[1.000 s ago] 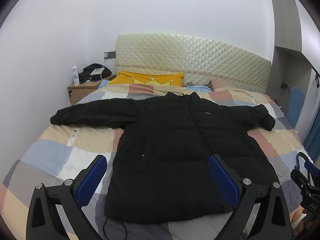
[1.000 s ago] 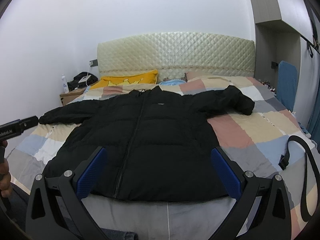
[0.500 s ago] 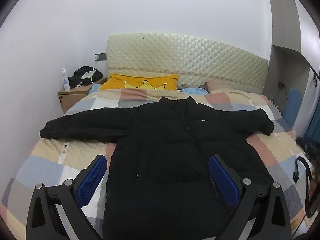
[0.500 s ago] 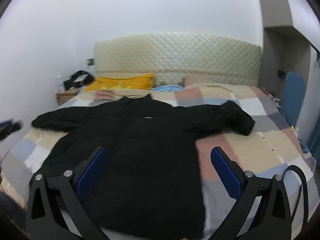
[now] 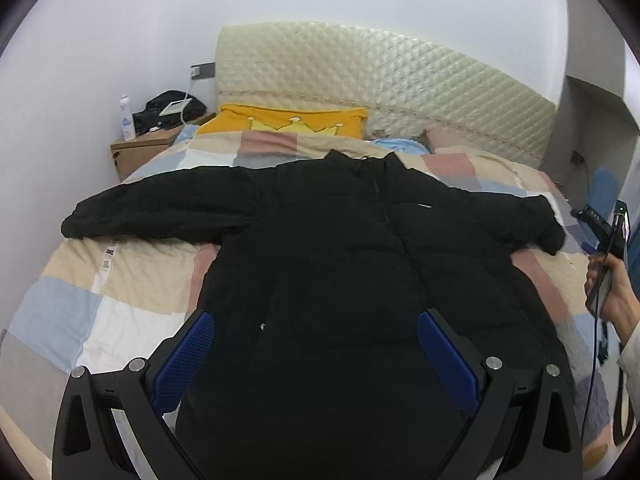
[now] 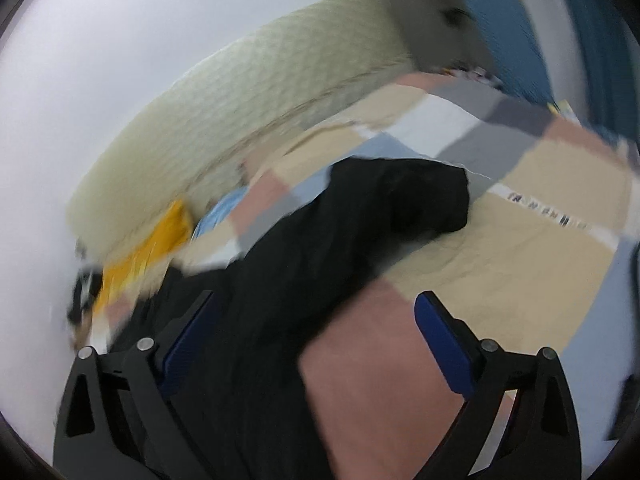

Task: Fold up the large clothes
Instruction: 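Grasp the cuff of the jacket sleeve nearest the right gripper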

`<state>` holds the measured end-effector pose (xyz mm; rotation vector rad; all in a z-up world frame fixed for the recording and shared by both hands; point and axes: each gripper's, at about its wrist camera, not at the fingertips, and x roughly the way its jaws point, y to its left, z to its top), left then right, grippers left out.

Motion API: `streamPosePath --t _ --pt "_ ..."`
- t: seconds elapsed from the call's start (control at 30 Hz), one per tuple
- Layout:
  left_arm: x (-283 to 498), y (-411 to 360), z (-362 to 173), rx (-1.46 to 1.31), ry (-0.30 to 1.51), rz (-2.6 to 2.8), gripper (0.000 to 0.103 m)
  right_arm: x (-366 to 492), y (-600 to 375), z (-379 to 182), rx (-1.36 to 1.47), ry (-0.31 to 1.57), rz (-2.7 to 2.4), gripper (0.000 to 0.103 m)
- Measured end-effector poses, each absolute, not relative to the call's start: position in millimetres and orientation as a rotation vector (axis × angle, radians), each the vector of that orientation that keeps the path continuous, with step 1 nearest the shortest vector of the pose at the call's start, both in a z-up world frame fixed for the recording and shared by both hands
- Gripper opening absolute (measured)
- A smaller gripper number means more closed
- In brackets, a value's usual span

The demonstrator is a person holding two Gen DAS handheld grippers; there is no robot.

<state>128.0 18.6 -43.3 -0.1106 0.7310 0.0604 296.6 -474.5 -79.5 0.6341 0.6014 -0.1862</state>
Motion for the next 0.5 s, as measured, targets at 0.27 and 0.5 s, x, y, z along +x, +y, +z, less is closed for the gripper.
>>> streamPosePath --t 0.27,0.5 --pt "177 16 -77 -0.118 0.798 0.047 0.102 374 -559 -141 0.933 0.486 -0.371 0.085" --pt "210 21 -116 -0.213 0.813 -0.014 0.102 426 -604 -187 1.021 0.418 -0.494 0.086"
